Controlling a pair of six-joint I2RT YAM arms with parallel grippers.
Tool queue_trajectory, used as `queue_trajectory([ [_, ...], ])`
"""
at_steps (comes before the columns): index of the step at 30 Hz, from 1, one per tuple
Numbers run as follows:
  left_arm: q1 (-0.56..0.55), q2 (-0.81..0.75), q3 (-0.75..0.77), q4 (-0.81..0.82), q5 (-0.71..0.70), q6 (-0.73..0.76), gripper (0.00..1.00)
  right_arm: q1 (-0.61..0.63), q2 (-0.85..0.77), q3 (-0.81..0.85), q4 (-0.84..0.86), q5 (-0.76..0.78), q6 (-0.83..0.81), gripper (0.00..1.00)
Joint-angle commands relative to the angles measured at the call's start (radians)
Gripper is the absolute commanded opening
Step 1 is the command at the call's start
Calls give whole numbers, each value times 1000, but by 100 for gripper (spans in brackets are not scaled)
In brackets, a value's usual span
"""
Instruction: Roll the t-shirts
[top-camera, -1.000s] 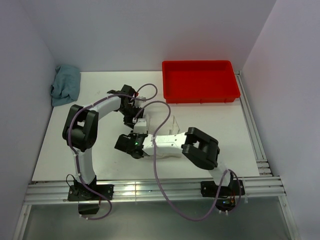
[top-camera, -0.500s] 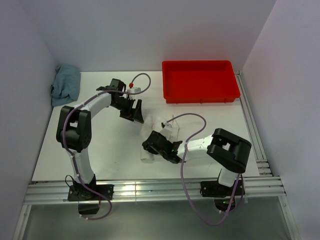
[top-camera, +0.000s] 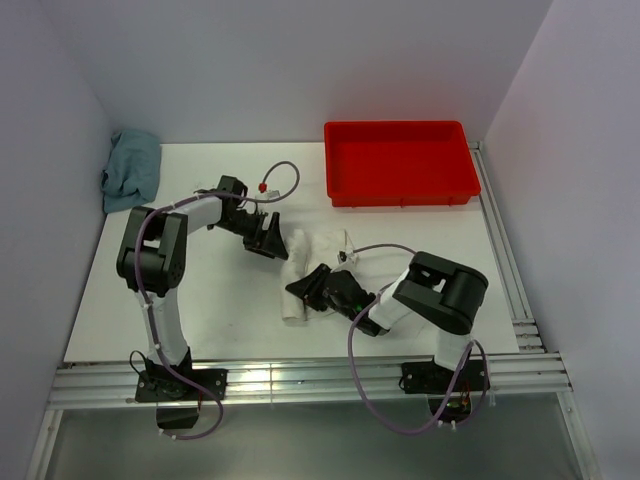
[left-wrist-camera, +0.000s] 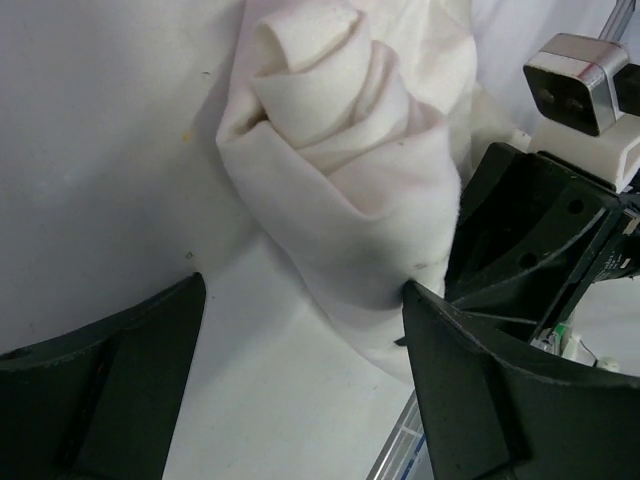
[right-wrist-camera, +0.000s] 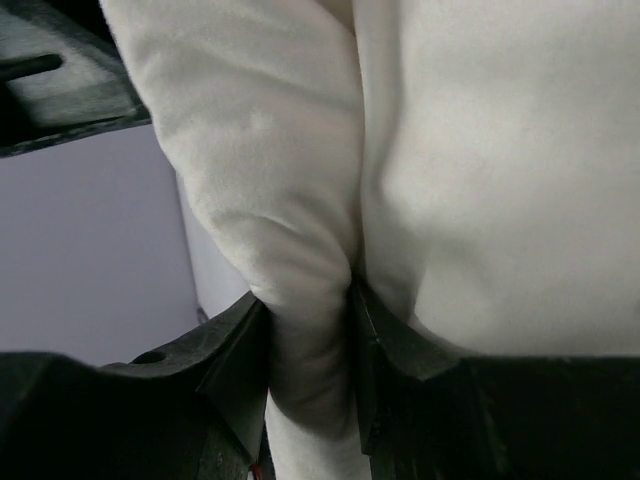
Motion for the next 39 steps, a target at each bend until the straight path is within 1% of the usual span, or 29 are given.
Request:
queue_trajectory([
  [1,-9,37,-8,66,64,19,84,6,77,-33,29,-138,35,40],
  [6,-23,59,-21,112,47,-17,83,-3,134,-36,107,-188,53,40],
  [9,-41,67,-24,132,1,-49,80,-9,157,-43,134,-202,59,40],
  [12,-61,65,-23,147,-65,-79,72,-14,162,-50,129,-205,67,40],
  [13,-70,65,-21,146,-80,-79,68,-13,159,-50,122,-204,67,40],
  [14,-75,58,-21,153,-103,-121,65,-16,150,-52,110,-201,65,40],
  [17,-95,39,-17,154,-190,-164,55,-14,116,-46,31,-184,47,40],
  [18,-98,35,-12,154,-218,-174,51,-14,104,-37,-34,-176,32,40],
  [19,-107,25,-9,146,-249,-177,43,-14,90,-32,-69,-162,22,41],
  [21,-113,18,-1,120,-304,-198,34,-14,49,-15,-179,-156,-2,46],
  [22,-125,12,11,105,-341,-201,24,-14,32,-12,-215,-130,-8,47],
  [23,-131,8,18,94,-403,-208,20,-13,-3,-7,-252,-101,-17,49],
  [24,-139,4,23,82,-448,-214,16,-13,-22,8,-339,-87,-39,52],
  [25,-150,-2,32,60,-474,-218,10,-11,-60,22,-394,-67,-50,54],
  [26,-154,-4,37,49,-522,-223,8,-5,-85,40,-454,-22,-63,55],
  [27,-159,-5,43,36,-546,-231,6,1,-105,84,-582,11,-88,58],
  [28,-165,-5,54,17,-557,-232,1,9,-120,111,-649,40,-99,59],
  [29,-168,-5,57,8,-568,-237,1,18,-151,138,-713,99,-109,60],
  [30,-170,-7,60,2,-595,-240,0,36,-162,192,-831,126,-126,62],
  [32,-181,-7,66,-12,-620,-238,0,58,-183,246,-934,178,-139,64],
  [33,-185,-5,69,-15,-645,-238,0,76,-197,297,-1027,224,-149,64],
  [35,-193,1,84,-37,-657,-240,0,96,-205,348,-1112,272,-153,65],
  [36,-194,4,89,-43,-659,-240,0,115,-206,405,-1195,322,-159,65],
  [37,-196,8,100,-52,-662,-240,0,125,-203,434,-1235,345,-162,65],
  [38,-196,8,106,-57,-665,-241,0,133,-194,468,-1317,367,-163,65],
  [39,-197,11,112,-75,-668,-240,0,142,-185,540,-1356,394,-171,65],
])
